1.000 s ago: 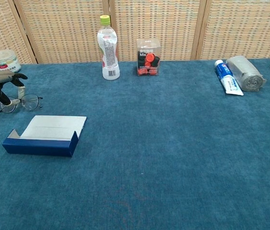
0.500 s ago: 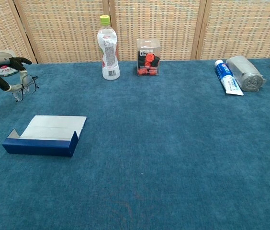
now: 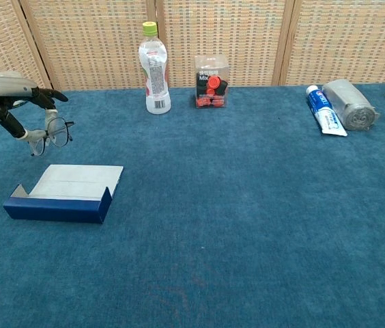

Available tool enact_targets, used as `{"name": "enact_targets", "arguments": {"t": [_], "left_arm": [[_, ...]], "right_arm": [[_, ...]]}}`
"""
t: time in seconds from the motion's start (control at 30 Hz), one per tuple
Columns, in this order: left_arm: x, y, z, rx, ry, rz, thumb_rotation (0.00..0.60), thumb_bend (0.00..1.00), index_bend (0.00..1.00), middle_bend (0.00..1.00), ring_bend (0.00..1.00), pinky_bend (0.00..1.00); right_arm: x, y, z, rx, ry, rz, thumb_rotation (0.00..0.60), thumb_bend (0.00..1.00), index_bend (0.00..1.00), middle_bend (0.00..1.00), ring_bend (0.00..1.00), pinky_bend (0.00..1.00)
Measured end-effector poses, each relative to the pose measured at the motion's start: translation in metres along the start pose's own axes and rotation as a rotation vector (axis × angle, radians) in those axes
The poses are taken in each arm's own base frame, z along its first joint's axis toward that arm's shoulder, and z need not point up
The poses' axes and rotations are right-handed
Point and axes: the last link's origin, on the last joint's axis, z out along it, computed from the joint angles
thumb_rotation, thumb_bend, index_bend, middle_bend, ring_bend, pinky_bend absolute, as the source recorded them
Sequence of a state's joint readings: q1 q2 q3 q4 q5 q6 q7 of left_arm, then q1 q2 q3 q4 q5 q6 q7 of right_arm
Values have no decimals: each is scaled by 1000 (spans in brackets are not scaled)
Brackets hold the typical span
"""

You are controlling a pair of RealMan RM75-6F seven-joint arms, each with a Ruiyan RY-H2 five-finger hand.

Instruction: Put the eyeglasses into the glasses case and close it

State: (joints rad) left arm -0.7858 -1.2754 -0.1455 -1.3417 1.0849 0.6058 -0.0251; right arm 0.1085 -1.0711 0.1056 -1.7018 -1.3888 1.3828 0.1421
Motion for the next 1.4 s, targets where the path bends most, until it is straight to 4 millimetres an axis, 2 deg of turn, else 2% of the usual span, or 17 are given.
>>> {"name": "enact_targets", "arguments": {"t": [0.13,0.77,1.17,1.4], "left_arm": [[-8,7,-1,25,-25,-2,600,634,579,0,0,0],[-39,27,3,118,-95,-15,600,641,579,0,0,0],[-52,51,3,144,-137,-5,600,648,580,0,0,0],[-55,54,0,167,-149,-6,600,650,579,0,0,0]], "right_arm": [[0,0,0,1,-4,0,600,0,0,0,0,0],[0,0,0,0,-12,-1,600,0,0,0,0,0],[0,0,0,1,-13,2,600,0,0,0,0,0],[0,1,0,2,-13,4,600,0,0,0,0,0]]}}
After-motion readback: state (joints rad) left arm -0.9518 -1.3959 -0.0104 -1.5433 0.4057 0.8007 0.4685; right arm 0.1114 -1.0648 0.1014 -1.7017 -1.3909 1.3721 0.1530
